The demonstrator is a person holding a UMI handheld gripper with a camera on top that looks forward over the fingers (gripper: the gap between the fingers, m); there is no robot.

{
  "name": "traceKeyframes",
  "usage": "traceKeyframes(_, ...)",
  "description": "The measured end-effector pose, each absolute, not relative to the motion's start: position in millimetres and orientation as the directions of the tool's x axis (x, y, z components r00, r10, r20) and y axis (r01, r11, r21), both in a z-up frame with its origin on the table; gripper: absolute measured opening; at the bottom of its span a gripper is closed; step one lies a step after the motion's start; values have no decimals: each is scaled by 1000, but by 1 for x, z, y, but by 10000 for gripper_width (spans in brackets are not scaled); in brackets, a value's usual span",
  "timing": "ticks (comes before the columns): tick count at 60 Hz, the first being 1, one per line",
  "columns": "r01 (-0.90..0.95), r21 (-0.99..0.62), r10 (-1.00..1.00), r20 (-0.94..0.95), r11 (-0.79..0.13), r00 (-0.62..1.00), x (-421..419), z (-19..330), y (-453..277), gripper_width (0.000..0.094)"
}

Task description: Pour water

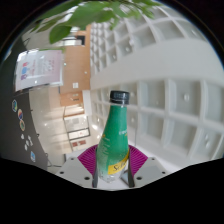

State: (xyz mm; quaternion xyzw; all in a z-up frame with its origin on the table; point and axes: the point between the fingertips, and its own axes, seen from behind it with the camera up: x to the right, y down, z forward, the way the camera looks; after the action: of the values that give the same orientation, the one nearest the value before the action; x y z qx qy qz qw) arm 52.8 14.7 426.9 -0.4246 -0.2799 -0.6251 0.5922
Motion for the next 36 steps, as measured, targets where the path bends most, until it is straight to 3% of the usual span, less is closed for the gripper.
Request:
traceKeyframes(8,943,331,-491,815,-42,-308,-88,406,27,415)
traceKeyframes(18,654,753,-470,605,75,-642,-208,295,40,416)
traceKeyframes(26,502,853,-491,501,142,-713,-248,239,43,410)
traceKeyframes(36,502,849,-497,512,165,-701,-257,235,43,415)
